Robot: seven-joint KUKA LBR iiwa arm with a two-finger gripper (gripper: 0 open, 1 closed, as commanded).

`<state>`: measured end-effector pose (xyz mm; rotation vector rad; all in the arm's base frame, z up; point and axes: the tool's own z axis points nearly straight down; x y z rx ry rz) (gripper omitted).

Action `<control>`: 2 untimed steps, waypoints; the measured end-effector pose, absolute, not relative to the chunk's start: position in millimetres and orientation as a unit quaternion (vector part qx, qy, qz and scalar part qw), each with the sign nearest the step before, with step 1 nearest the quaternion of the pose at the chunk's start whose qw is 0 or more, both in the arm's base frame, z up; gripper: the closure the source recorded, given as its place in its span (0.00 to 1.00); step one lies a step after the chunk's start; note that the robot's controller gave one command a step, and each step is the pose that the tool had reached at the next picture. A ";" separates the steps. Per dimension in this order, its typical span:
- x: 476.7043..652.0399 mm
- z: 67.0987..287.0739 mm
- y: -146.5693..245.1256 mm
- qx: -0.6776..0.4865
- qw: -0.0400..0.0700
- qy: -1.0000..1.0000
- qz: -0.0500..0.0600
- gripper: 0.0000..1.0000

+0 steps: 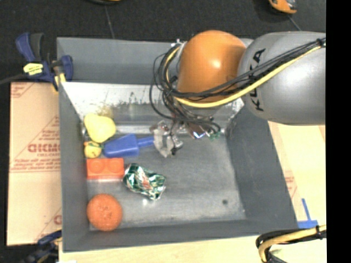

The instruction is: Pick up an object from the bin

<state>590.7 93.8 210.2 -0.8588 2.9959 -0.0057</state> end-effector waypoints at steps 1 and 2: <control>576.9 175.1 119.5 -0.319 0.014 0.948 -0.003 1.00; 568.7 159.4 123.7 -0.353 0.010 0.936 -0.003 1.00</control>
Offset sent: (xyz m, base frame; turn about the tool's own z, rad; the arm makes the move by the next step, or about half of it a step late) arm -0.0293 0.0322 -0.0026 -0.1686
